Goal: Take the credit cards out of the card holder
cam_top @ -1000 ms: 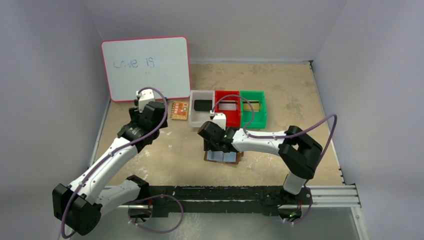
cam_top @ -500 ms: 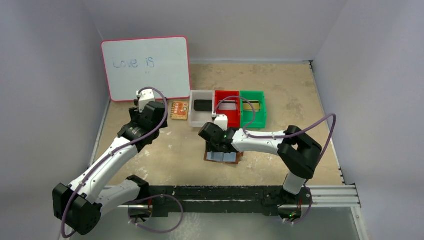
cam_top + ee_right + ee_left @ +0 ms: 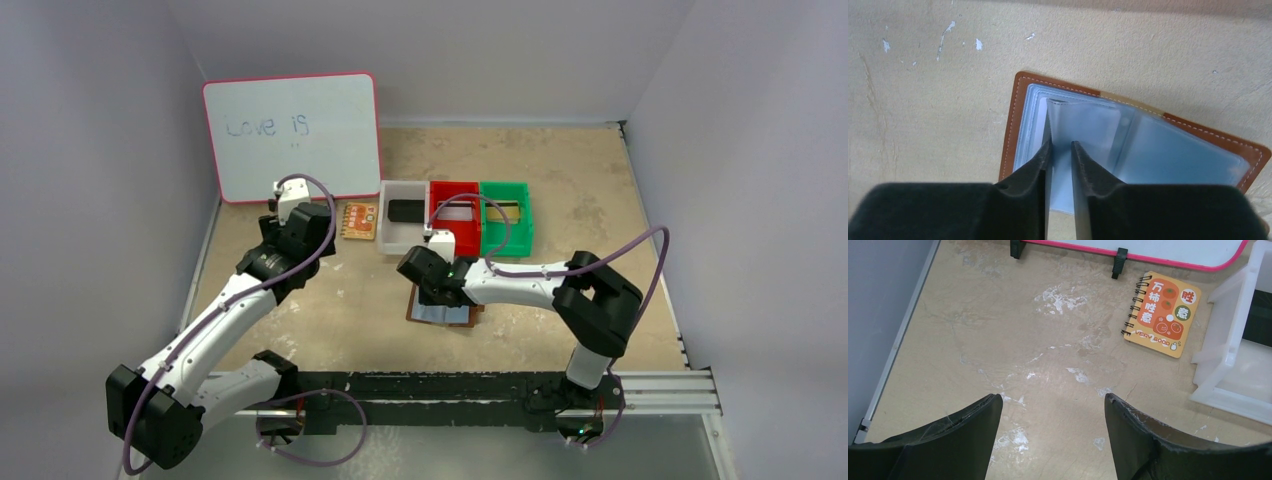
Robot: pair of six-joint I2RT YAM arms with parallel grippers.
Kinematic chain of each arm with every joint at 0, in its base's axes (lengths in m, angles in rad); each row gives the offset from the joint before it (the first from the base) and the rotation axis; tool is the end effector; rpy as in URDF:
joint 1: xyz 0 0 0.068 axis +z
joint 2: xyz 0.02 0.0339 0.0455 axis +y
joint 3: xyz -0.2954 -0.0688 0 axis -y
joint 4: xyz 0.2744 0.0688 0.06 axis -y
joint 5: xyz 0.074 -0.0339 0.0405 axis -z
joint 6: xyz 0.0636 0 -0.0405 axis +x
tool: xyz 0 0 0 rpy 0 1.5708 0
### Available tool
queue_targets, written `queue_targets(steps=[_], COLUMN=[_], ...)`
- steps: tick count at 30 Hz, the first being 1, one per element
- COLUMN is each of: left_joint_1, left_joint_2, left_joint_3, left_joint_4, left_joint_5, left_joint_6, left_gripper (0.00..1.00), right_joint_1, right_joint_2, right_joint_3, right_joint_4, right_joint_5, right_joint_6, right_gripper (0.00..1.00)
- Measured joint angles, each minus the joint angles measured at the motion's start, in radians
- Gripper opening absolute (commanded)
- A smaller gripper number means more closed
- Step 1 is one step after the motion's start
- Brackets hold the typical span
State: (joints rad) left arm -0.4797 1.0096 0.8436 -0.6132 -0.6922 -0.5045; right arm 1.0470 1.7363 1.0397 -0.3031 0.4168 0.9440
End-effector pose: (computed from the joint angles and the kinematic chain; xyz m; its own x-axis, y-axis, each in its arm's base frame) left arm 0.2235 -0.0705 0.2910 -0.5228 -0.1475 -0.8396 -0.3430 0.9381 0.0487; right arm 0.2169 0.3240 0.1636 -0.7995 0.0966 -0.5929 -0.0594 0.9694 0.2380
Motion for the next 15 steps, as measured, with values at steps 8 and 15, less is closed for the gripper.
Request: queue_targets(steps=[8, 15], left_joint_1=[0.0, 0.0], left_joint_2=[0.006, 0.012], left_joint_3=[0.0, 0.0], left_joint_4=[-0.003, -0.003], left_joint_5=[0.001, 0.005], left_joint_6=[0.0, 0.0], left_gripper=[0.74, 0.74], right_joint_1=[0.0, 0.0], right_joint_2=[-0.007, -0.058], right_joint_3=[-0.017, -0.069], right_joint_4=[0.035, 0.068], right_joint_5=[-0.009, -0.019], right_joint_6=[0.006, 0.01], right_gripper=[0.02, 0.05])
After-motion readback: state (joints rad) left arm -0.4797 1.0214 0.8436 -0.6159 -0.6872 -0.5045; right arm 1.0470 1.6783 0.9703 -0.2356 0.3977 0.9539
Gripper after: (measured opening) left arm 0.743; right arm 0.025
